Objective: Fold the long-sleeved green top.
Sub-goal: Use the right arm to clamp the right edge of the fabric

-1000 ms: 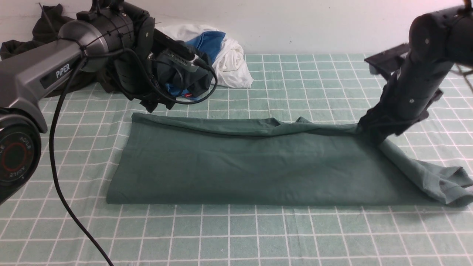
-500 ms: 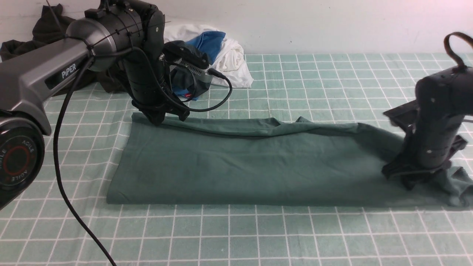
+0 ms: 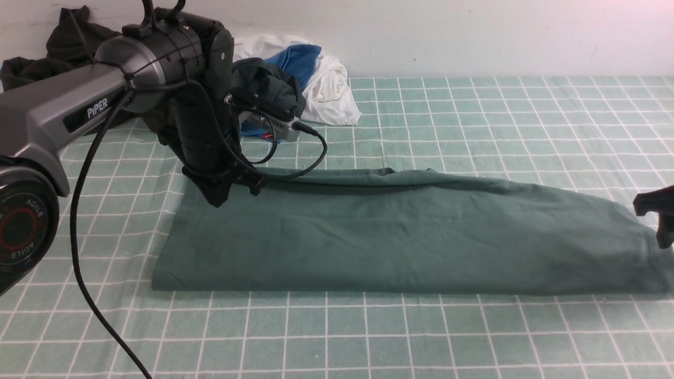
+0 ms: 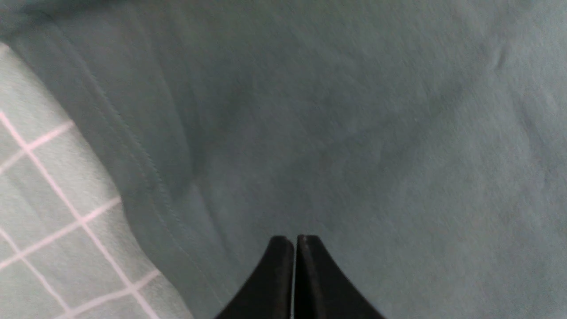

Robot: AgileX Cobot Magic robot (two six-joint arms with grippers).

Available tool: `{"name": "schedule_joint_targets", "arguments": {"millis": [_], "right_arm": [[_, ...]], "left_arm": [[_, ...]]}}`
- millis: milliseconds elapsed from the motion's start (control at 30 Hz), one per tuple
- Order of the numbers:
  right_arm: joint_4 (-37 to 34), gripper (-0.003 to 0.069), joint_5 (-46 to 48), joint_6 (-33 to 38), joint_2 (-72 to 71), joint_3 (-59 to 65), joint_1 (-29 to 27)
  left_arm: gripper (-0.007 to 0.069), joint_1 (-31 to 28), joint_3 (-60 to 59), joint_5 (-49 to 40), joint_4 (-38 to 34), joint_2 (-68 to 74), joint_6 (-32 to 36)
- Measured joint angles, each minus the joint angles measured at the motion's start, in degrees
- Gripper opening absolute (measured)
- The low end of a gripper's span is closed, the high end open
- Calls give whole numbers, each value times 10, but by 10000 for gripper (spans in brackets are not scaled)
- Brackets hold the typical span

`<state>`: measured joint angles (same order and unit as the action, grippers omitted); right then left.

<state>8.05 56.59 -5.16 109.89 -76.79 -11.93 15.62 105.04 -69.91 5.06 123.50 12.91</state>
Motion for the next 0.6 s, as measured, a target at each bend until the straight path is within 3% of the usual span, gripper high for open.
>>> {"name": "schedule_joint_targets", "arguments": {"millis": [233, 400, 600], "right_arm": [[-14, 472, -65, 3, 2, 34, -30], [-52, 481, -96, 8, 25, 34, -30], [-105, 461, -101, 64, 44, 33, -31]], "left_arm": [[-3, 0, -29, -1, -21, 0, 19], [-3, 0, -29, -1, -23, 0, 20], [-3, 0, -29, -1, -25, -1, 20]]}}
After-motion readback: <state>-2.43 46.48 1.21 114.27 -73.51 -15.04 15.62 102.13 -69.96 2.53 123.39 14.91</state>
